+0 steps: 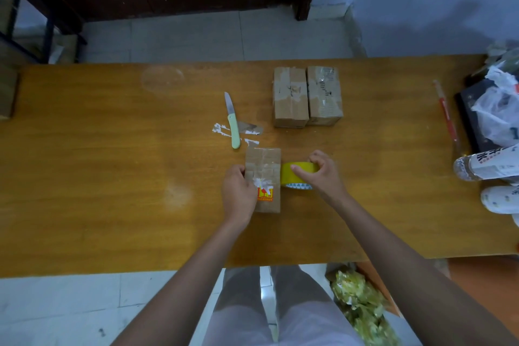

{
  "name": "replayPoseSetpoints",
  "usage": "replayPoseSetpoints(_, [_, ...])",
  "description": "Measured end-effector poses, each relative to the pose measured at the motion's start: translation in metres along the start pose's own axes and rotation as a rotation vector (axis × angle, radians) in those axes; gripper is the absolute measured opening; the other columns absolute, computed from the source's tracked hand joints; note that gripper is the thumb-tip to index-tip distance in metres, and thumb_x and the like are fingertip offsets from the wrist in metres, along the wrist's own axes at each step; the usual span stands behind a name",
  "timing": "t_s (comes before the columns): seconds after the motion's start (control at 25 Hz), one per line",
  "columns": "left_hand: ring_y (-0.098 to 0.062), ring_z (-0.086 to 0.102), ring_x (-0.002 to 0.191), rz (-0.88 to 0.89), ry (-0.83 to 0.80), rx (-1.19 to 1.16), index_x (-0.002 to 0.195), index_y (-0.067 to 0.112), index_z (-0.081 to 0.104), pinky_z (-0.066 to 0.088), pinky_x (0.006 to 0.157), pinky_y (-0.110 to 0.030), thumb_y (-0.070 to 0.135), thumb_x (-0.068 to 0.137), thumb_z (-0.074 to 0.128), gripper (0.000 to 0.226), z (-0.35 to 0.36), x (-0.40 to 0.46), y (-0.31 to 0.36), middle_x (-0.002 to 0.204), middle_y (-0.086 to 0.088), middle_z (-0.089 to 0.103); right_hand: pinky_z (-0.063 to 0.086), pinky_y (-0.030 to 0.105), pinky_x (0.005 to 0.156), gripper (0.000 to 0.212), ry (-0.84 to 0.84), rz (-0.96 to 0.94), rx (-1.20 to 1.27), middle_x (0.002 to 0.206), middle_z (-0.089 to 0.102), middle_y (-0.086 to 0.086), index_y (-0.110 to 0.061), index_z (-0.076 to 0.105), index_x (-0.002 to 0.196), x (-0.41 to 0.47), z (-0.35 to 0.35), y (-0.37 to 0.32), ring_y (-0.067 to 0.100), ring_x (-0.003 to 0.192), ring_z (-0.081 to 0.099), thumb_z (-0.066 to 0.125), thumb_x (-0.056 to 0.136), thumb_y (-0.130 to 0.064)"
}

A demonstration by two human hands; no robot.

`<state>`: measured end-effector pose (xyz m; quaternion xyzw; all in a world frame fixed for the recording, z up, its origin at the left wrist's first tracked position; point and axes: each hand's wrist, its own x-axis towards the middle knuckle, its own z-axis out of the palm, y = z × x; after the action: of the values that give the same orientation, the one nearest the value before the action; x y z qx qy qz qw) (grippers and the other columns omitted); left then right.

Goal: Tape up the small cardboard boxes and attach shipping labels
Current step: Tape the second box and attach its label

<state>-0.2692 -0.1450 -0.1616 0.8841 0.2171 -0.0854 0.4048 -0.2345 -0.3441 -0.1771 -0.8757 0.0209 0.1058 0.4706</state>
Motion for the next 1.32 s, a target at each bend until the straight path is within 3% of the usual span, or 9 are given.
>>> replayPoseSetpoints(0.16, [-0.023,0.056,0.111,0.009,-0.013,0.132,0.128,0.006,0.052,0.050,0.093,-0.038,0.031,0.085,0.067,0.052,-0.006,-0.020,-0.016,0.119,-0.008,0.059,0.037,0.035,0.055,0.040,-0.033,-0.010,0.036,0.079,0.048,0.004,-0.004,0.056,0.067,-0.003,0.022,-0.010,0.021,0.068,0.048,0.077,0.079,-0.035])
replayPoseSetpoints(0.32, [-0.027,0.055,0.116,-0.024,-0.029,0.141,0.133,0.002,0.045,0.050,0.093,-0.042,0.044,0.079,0.076,0.075,-0.019,-0.013,-0.027,0.125,-0.012,0.056,0.036,0.022,0.057,0.034,-0.063,-0.016,0.045,0.080,0.045,-0.005,-0.016,0.053,0.067,-0.005,0.038,-0.021,0.014,0.070,0.047,0.076,0.080,-0.038])
replayPoseSetpoints(0.56, [-0.028,0.057,0.118,-0.065,-0.012,0.106,0.138,0.004,0.041,0.052,0.091,-0.039,0.050,0.073,0.079,0.088,-0.029,-0.011,-0.042,0.131,-0.012,0.056,0.035,0.016,0.057,0.032,-0.066,-0.009,0.065,0.082,0.044,-0.008,-0.018,0.053,0.070,-0.005,0.054,-0.030,0.012,0.073,0.046,0.075,0.080,-0.039])
replayPoseSetpoints(0.76, [-0.031,0.053,0.118,-0.050,0.032,0.261,0.135,0.001,0.040,0.048,0.091,-0.039,0.053,0.065,0.083,0.097,-0.039,-0.010,-0.055,0.127,-0.014,0.053,0.036,0.023,0.067,0.034,-0.105,0.017,0.017,0.087,0.043,-0.008,-0.020,0.049,0.073,-0.010,0.077,-0.044,0.010,0.079,0.044,0.072,0.082,-0.044])
replayPoseSetpoints(0.92, [-0.029,0.055,0.112,-0.037,0.064,0.446,0.133,0.001,0.039,0.048,0.085,-0.036,0.056,0.070,0.077,0.092,-0.027,-0.014,-0.045,0.128,-0.014,0.053,0.041,0.034,0.075,0.034,-0.125,-0.079,-0.267,0.087,0.049,-0.004,-0.021,0.054,0.084,-0.013,0.063,-0.050,0.018,0.090,0.052,0.062,0.086,-0.054])
replayPoseSetpoints(1.04, [-0.030,0.053,0.116,-0.052,-0.008,0.445,0.142,0.000,0.028,0.048,0.088,-0.036,0.062,0.070,0.075,0.106,-0.029,-0.015,-0.047,0.138,-0.015,0.044,0.044,0.041,0.090,0.056,-0.173,-0.144,-0.473,0.103,0.062,0.004,-0.015,0.062,0.102,-0.015,0.053,-0.053,0.021,0.101,0.055,0.053,0.083,-0.067])
replayPoseSetpoints(1.16, [-0.035,0.044,0.130,-0.103,-0.090,0.370,0.149,-0.002,0.013,0.046,0.100,-0.045,0.069,0.067,0.073,0.125,-0.044,-0.006,-0.050,0.152,-0.018,0.026,0.044,0.040,0.093,0.069,-0.265,-0.170,-0.512,0.116,0.061,0.002,-0.016,0.056,0.115,-0.020,0.047,-0.047,0.020,0.106,0.054,0.062,0.073,-0.071])
replayPoseSetpoints(1.24, [-0.037,0.044,0.127,-0.030,0.016,0.291,0.144,-0.004,0.026,0.045,0.098,-0.045,0.059,0.079,0.069,0.100,-0.055,0.006,-0.048,0.146,-0.020,0.033,0.043,0.038,0.091,0.064,-0.284,-0.164,-0.509,0.117,0.058,0.003,-0.016,0.053,0.117,-0.021,0.047,-0.043,0.021,0.107,0.053,0.072,0.073,-0.057])
replayPoseSetpoints(1.32, [-0.034,0.051,0.115,0.101,0.168,0.220,0.132,-0.003,0.044,0.044,0.090,-0.041,0.035,0.094,0.057,0.056,-0.058,0.023,-0.040,0.131,-0.018,0.048,0.042,0.037,0.088,0.052,-0.265,-0.172,-0.514,0.114,0.058,0.003,-0.016,0.053,0.114,-0.017,0.048,-0.039,0.022,0.106,0.053,0.075,0.074,-0.041])
